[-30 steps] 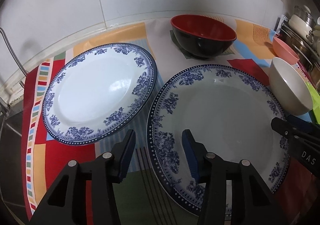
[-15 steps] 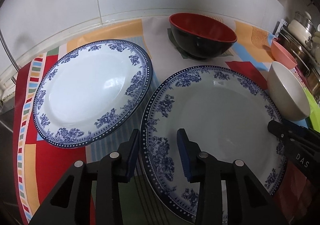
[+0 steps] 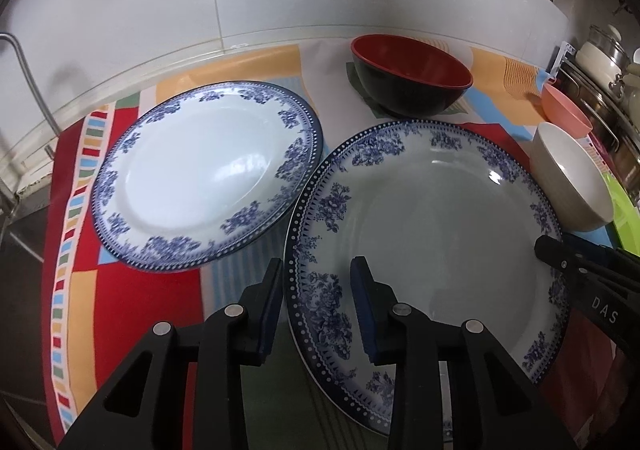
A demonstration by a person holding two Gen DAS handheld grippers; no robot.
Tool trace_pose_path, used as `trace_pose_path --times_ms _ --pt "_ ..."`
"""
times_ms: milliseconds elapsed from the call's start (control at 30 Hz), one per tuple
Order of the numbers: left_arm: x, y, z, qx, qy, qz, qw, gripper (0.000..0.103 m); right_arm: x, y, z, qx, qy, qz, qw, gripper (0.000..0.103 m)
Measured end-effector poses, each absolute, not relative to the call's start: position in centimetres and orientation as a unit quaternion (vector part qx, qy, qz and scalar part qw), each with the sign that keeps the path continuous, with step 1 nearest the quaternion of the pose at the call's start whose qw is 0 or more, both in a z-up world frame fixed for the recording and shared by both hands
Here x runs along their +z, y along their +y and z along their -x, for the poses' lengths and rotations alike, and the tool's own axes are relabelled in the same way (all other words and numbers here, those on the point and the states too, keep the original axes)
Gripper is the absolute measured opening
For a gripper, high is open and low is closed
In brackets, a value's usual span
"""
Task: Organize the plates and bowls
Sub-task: 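Close both grippers on the rim of the large blue-and-white plate, then lift the large plate with both grippers toward the small blue-and-white plate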
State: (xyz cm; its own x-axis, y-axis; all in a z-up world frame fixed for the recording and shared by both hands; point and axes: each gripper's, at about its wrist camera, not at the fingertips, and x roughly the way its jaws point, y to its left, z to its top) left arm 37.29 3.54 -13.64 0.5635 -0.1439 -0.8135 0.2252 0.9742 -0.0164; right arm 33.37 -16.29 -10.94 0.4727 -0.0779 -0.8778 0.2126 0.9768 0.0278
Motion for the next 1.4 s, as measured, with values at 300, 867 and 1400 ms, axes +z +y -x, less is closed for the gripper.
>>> trace_pose_path --times_ms 300,867,1400 --pt "-11.1 4.7 -34.7 -0.089 0.447 -0.044 0.889 0.034 -8.6 -15.6 -32.2 -0.076 0.505 -0.071 0.857 0.035" --pt "-8.5 9.2 -26.3 -0.022 0.430 -0.017 0.903 0.034 -5.4 -11.2 -27.2 -0.012 0.487 -0.044 0.872 0.035" --pt "-10.3 13.1 -21.7 0.019 0.459 -0.002 0.888 0.034 -6.5 -7.0 -23.8 0.034 0.518 -0.029 0.854 0.035"
